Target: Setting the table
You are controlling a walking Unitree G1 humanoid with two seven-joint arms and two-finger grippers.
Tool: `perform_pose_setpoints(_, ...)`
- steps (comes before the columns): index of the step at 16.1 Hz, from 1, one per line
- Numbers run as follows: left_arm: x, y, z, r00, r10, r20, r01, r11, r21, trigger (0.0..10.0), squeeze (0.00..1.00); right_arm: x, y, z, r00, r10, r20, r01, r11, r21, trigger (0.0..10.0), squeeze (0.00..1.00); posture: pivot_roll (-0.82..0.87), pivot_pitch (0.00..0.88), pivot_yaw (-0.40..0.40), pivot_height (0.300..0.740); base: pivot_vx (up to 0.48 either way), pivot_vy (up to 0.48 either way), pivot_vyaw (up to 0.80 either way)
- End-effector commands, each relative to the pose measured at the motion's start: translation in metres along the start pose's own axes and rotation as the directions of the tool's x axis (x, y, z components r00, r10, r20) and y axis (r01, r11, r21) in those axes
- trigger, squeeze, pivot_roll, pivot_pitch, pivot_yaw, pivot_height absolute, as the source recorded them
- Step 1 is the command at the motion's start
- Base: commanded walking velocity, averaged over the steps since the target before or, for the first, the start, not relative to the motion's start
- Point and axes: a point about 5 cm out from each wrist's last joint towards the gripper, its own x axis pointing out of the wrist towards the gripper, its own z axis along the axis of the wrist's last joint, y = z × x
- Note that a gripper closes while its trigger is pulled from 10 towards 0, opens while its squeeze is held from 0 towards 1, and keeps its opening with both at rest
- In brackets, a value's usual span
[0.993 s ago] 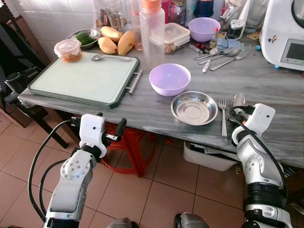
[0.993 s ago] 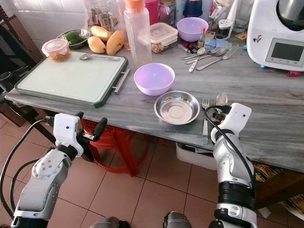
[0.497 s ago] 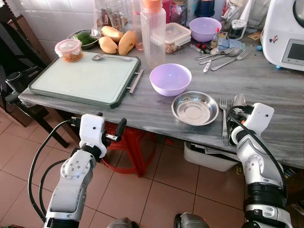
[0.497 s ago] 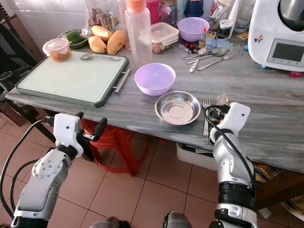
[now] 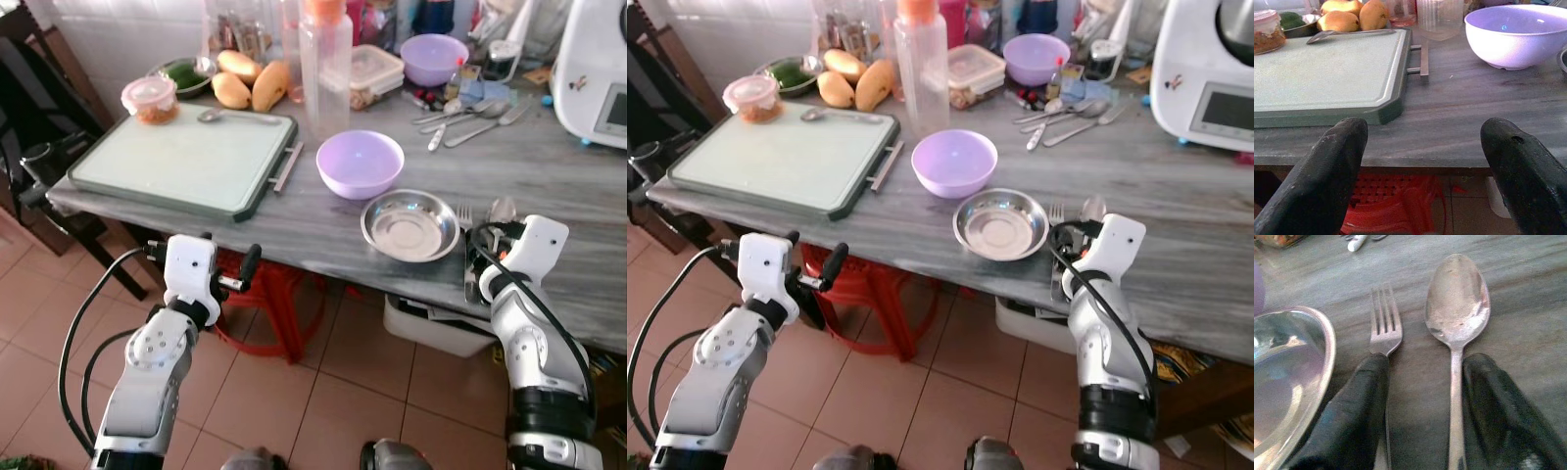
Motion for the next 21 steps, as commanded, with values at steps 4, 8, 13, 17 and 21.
perform_pose_setpoints(4,0.002,0.001,0.0,1.0,0.004,-0.001,-0.004,1.0,0.007,10.0,0.0,-0.009,-0.002,-0.017,0.998,-0.02,-0.064,0.019,1.0,-0.016,10.0,1.0,0.02,0.045,0.095,0.74,0.0,0.0,0.0)
perform_pose_setpoints(8,0.002,0.001,0.0,1.0,0.007,0.003,-0.007,1.0,0.006,10.0,0.0,-0.023,-0.006,-0.02,0.998,-0.054,-0.035,0.053,0.998,-0.028,10.0,1.0,0.02,0.04,0.09,0.74,0.0,0.0,0.0)
perform_pose_setpoints(13,0.004,-0.001,-0.001,1.0,0.003,0.005,-0.003,1.0,0.0,10.0,0.0,-0.046,-0.009,-0.02,0.994,-0.073,0.077,0.079,0.994,-0.08,10.0,1.0,0.0,0.032,0.089,0.74,0.0,0.0,0.0)
perform_pose_setpoints(17,0.006,-0.003,-0.001,1.0,0.005,0.016,-0.005,1.0,-0.007,10.0,0.0,-0.061,-0.005,-0.011,0.974,-0.054,0.218,0.092,0.982,-0.165,10.0,1.0,-0.01,0.023,0.083,0.74,0.0,0.0,0.0)
perform_pose_setpoints(21,0.006,-0.004,-0.002,1.0,0.01,0.017,-0.01,1.0,-0.013,10.0,0.0,-0.068,0.001,-0.014,0.97,-0.032,0.24,0.089,0.969,-0.232,10.0,1.0,-0.01,0.016,0.075,0.74,0.0,0.0,0.0)
